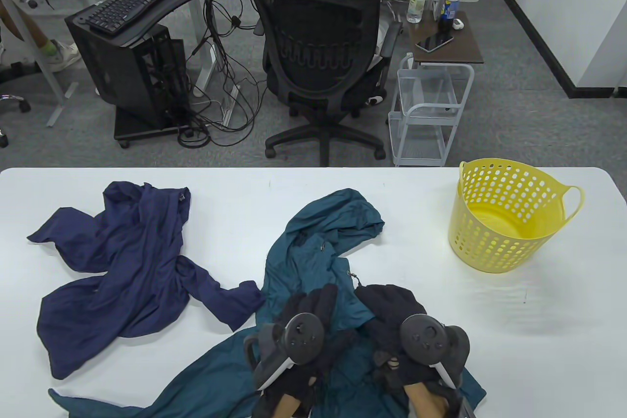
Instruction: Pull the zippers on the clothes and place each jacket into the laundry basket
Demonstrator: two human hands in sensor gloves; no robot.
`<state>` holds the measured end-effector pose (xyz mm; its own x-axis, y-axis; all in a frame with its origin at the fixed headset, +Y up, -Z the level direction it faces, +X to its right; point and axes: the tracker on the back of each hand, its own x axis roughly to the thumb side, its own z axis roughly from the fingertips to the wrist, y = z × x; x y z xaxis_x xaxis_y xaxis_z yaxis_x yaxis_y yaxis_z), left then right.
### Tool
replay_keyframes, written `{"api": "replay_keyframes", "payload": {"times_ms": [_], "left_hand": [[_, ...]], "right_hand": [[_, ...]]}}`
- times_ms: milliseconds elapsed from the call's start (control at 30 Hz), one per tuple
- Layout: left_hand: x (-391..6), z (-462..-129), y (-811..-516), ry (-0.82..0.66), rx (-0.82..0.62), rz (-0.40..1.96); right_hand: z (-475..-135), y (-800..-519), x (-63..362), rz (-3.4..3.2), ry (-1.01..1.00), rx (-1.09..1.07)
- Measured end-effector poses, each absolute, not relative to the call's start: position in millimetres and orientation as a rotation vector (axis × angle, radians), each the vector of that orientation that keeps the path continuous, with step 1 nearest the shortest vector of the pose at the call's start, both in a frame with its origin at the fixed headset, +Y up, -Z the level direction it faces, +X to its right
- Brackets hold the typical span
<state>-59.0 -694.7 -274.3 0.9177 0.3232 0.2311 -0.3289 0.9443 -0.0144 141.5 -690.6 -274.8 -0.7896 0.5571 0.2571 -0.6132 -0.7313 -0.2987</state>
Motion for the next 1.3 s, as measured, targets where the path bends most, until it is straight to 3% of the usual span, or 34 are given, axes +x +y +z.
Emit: {"api": "replay_keyframes", "payload": {"times_ms": [67,133,233,367,500,667,800,1100,1200,1300], "left_hand": [[-51,-278,-700,-0.218,0.013,0.273],[-52,-283,-705,-0.152,0.089,0.257],[-60,-293,-712,-0.098,0.152,0.353],[-73,-298,-716,-0.083,0.179,0.477],[-72,-295,-717,-0.104,0.222,0.404],[-82,-295,-715,-0.075,0.231,0.501],[-99,-298,-719,-0.019,0.247,0.565],[-102,-302,-727,-0.034,0.204,0.515],[-90,-301,-727,-0.090,0.178,0.464],[-75,-298,-728,-0.248,0.081,0.380]], "right_hand": [[-271,-688,139,2.437,-0.503,0.231],[-271,-689,137,2.468,-0.510,0.260],[-275,-696,132,2.546,-0.471,0.256],[-290,-719,124,2.802,-0.193,0.169],[-300,-728,128,2.783,-0.084,0.096],[-308,-742,143,2.869,0.211,0.131],[-318,-742,170,2.768,0.274,0.059],[-315,-743,257,2.773,0.296,-0.068],[-312,-734,281,2.772,0.158,-0.174],[-302,-713,305,2.813,-0.204,-0.430]]}}
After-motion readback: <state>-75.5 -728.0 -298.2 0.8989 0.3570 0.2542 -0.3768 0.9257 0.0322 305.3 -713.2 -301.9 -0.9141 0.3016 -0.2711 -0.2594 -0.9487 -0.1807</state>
